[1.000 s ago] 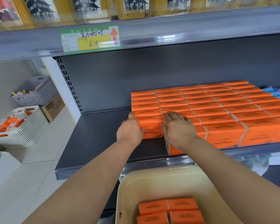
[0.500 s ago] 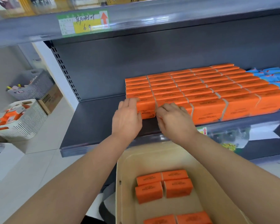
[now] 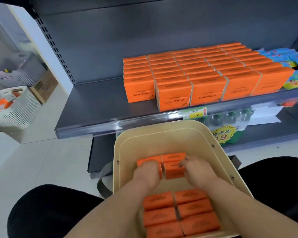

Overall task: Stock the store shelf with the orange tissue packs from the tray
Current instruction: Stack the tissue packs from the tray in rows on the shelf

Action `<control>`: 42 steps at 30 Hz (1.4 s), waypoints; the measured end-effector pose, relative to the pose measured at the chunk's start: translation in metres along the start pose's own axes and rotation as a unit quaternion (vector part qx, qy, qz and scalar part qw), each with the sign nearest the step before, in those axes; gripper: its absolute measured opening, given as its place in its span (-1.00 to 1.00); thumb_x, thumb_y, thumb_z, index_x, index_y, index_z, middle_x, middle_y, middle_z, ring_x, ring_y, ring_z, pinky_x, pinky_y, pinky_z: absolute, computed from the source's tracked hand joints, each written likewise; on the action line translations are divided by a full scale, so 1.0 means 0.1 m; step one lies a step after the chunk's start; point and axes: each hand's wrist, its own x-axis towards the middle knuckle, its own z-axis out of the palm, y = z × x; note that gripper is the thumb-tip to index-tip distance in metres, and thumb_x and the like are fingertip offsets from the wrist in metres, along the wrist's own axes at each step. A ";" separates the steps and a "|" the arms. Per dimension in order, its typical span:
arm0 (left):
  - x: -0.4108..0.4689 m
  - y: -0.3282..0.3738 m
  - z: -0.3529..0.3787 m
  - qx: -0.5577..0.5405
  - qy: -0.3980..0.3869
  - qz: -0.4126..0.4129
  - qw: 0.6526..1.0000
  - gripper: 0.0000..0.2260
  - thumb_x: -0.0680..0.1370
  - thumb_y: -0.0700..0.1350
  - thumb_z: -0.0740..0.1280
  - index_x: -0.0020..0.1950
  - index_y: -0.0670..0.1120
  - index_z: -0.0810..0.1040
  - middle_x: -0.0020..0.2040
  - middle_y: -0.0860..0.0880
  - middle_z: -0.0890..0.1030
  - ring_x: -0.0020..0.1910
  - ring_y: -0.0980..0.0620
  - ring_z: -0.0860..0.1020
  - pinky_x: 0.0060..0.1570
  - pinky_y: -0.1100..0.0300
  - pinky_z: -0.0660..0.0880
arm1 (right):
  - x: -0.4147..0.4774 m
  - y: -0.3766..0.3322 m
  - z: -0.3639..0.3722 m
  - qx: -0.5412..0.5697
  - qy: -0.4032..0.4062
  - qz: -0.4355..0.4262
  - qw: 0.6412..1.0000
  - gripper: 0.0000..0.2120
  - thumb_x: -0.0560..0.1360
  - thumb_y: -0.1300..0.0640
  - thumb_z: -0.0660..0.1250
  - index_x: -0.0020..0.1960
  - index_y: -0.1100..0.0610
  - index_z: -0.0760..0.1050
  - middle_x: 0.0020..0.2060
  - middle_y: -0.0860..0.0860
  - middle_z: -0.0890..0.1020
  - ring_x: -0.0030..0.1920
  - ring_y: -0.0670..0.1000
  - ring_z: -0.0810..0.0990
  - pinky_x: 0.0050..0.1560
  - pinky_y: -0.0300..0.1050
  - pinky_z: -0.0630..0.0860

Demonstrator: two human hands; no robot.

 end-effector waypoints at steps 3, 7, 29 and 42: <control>-0.07 -0.09 0.29 -0.033 -0.026 -0.041 0.998 -0.74 0.53 -0.12 0.24 0.22 -0.06 0.50 0.25 -0.09 0.55 0.25 -0.08 0.50 0.22 0.11 0.44 | -0.08 0.12 0.23 0.037 -0.101 0.018 0.994 -0.70 0.52 0.08 0.23 0.24 -0.03 0.45 0.25 0.00 0.47 0.26 0.05 0.44 0.16 -0.12 0.40; -0.10 -0.16 0.44 -0.020 -0.038 -0.050 0.998 -0.73 0.55 -0.11 0.24 0.24 -0.05 0.49 0.26 -0.08 0.54 0.26 -0.06 0.49 0.22 0.14 0.43 | -0.04 0.10 0.35 0.061 -0.158 0.004 0.986 -0.64 0.48 0.01 0.34 0.26 0.00 0.45 0.25 0.02 0.46 0.27 0.04 0.43 0.20 -0.16 0.35; -0.11 -0.08 0.52 0.028 -0.052 0.016 0.998 -0.61 0.53 0.04 0.31 0.30 -0.08 0.43 0.27 -0.08 0.49 0.26 -0.09 0.43 0.23 0.07 0.41 | -0.02 0.06 0.51 -0.051 -0.225 0.016 0.973 -0.67 0.52 0.24 0.16 0.26 0.07 0.41 0.24 0.08 0.47 0.26 0.11 0.44 0.17 -0.04 0.42; -0.09 -0.14 0.61 0.079 -0.113 0.012 0.990 -0.65 0.56 0.04 0.26 0.28 -0.09 0.42 0.24 -0.12 0.51 0.23 -0.13 0.47 0.21 0.00 0.44 | -0.12 -0.11 0.05 -0.001 -0.033 0.046 0.998 -0.65 0.48 0.33 0.12 0.22 0.09 0.36 0.17 0.04 0.47 0.21 0.10 0.43 0.12 -0.04 0.41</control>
